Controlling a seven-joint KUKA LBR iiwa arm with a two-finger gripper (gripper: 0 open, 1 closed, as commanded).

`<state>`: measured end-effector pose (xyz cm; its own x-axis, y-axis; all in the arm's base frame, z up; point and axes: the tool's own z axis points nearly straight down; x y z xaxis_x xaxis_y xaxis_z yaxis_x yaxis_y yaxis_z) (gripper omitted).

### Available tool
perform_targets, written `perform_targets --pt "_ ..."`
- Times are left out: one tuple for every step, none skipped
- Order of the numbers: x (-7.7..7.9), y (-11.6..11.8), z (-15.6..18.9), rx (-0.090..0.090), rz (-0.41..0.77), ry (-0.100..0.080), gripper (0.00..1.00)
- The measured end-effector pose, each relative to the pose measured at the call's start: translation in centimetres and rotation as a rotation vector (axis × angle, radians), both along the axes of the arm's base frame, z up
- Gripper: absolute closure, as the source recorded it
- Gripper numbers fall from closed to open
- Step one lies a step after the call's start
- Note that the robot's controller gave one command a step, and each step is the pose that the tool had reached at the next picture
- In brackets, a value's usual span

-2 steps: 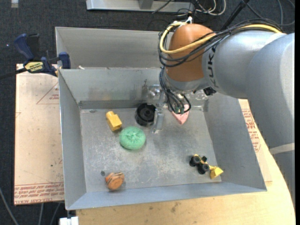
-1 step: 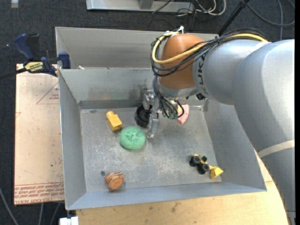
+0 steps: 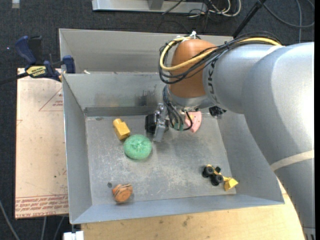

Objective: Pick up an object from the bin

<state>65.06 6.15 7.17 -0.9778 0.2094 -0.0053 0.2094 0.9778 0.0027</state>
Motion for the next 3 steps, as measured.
perform_targets --pt "0.0 0.0 0.0 0.0 0.0 0.0 1.0" --pt "-0.1 1.4 1.1 -0.001 0.015 0.004 1.0" --pt "-0.1 1.9 0.6 -0.001 0.024 0.003 1.0"
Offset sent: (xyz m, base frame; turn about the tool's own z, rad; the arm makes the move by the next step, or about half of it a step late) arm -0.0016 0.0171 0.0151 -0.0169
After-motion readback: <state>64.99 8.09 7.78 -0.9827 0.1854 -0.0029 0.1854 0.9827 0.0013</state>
